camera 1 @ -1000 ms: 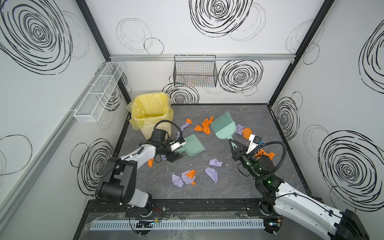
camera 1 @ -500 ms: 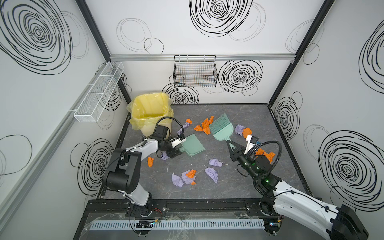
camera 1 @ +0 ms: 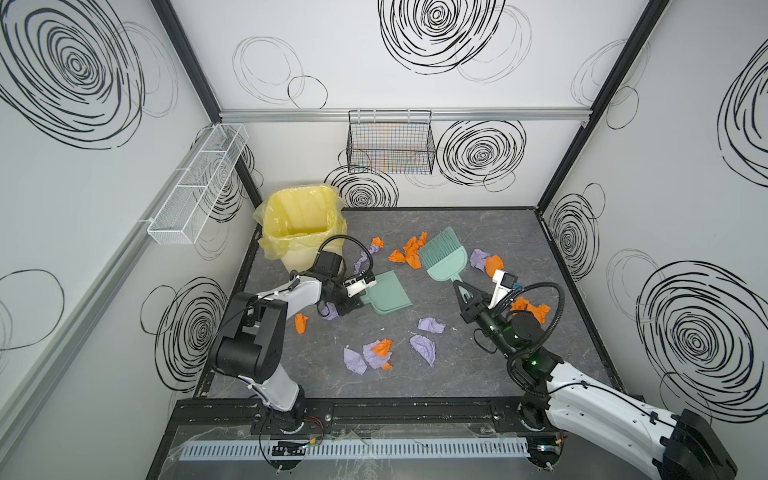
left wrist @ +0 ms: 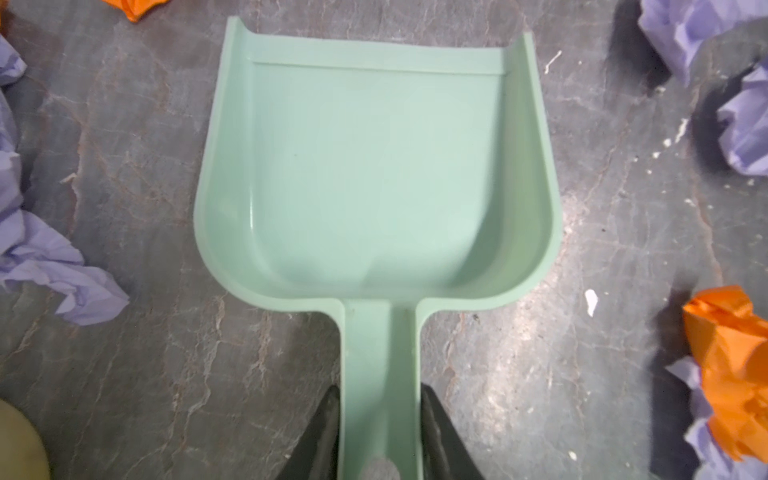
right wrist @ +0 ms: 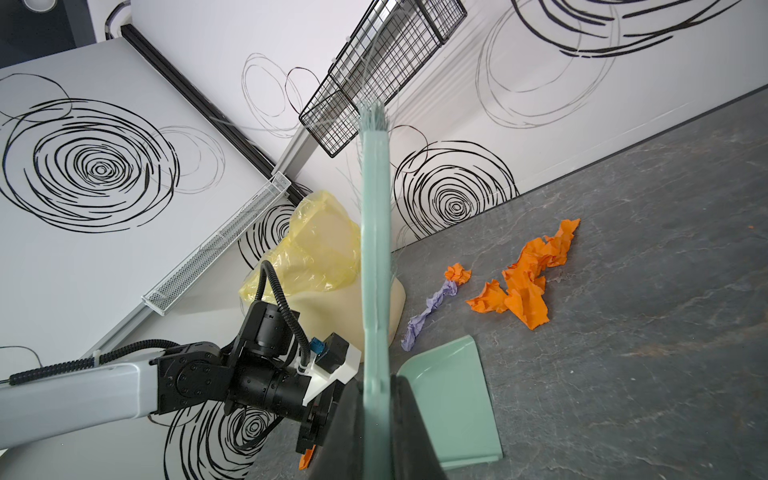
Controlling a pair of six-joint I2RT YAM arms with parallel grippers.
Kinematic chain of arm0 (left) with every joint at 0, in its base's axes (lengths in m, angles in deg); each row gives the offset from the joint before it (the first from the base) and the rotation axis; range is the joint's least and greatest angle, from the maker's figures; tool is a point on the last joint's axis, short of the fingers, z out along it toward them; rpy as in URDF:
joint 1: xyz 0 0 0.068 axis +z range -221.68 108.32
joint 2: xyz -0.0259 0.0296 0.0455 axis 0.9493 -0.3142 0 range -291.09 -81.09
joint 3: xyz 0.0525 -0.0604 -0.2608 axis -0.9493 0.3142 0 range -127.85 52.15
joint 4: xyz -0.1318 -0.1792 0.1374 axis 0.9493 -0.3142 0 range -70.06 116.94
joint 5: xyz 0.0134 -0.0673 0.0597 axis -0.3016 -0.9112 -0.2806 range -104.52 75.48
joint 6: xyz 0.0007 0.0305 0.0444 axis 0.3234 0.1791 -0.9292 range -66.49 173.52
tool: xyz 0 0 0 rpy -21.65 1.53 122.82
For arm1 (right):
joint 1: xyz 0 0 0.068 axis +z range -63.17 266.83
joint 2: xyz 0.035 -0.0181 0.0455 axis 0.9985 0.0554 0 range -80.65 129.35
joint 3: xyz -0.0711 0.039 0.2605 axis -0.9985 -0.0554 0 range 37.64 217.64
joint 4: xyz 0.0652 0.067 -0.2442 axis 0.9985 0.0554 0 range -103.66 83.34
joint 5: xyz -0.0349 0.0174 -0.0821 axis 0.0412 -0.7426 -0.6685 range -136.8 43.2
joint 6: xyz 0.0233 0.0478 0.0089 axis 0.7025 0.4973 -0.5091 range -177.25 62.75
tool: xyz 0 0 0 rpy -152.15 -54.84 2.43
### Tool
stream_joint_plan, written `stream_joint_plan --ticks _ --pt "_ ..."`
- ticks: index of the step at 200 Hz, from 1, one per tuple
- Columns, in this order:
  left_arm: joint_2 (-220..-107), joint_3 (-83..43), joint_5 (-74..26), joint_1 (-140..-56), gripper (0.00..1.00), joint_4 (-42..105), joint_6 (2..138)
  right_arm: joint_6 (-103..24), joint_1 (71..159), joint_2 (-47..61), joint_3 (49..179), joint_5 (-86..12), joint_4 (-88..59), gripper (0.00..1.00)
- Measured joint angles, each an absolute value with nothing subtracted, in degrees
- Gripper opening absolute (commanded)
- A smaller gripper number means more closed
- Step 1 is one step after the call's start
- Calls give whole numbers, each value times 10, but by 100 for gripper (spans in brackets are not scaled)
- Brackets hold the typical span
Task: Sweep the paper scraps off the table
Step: 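Grasp the mint-green dustpan handle with the left gripper, then slide the dustpan with the left gripper while the right holds the brush upright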
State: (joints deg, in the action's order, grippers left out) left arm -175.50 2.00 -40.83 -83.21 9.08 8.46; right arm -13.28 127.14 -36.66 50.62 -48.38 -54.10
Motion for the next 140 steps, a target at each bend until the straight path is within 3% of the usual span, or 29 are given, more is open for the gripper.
stream_joint_plan --ticks 61,140 --pt "-1703 53 -418 -797 22 87 61 -130 1271 -368 506 -480 -540 0" --pt "-1667 72 -432 -722 29 26 -61 -122 1271 -334 506 -460 -540 0"
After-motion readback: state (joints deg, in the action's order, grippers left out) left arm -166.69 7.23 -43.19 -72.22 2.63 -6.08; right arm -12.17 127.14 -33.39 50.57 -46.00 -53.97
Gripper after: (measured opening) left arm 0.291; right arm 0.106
